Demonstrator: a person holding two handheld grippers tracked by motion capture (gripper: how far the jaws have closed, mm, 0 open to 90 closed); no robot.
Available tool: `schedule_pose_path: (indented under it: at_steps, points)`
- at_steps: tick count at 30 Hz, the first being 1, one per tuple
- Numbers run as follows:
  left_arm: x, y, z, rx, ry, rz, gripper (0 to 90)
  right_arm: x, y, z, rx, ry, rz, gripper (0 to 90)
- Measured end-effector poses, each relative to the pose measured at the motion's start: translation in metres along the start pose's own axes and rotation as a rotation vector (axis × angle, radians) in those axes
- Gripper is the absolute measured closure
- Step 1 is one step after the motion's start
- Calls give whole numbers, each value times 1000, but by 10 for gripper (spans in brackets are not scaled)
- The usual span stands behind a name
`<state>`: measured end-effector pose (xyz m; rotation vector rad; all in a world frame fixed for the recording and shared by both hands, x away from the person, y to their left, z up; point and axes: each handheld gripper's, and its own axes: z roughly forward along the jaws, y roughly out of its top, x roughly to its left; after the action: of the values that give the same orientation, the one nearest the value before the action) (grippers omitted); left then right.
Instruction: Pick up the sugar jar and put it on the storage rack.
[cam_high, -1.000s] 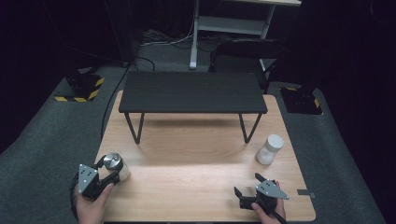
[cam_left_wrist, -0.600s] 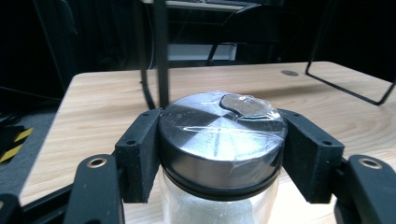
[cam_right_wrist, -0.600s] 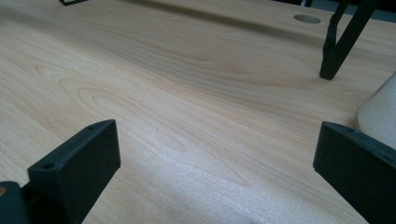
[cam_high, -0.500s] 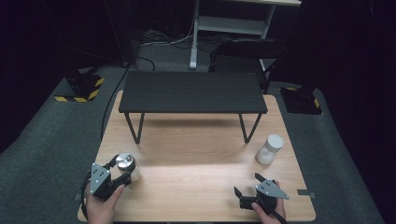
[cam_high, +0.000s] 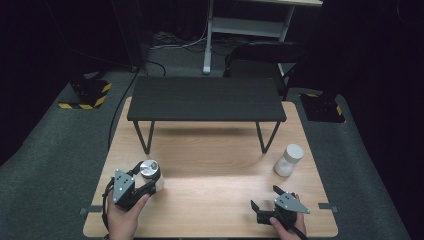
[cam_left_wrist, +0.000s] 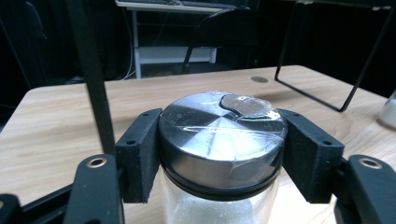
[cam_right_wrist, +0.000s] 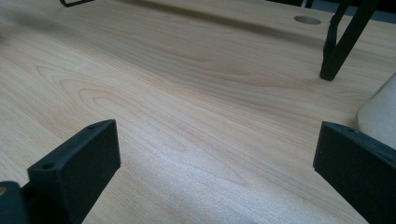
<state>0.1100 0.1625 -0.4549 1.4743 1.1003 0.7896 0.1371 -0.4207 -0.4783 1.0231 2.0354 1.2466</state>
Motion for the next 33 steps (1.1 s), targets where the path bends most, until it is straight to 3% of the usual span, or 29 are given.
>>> schedule_pose_path:
  at_steps: [10,33]
  points:
    - [-16,25,16,-25,-31,15,348,1,0,0,-1,0,-5,1]
    - [-36,62,41,-34,-55,61,349,-1,0,0,-2,5,-3,1]
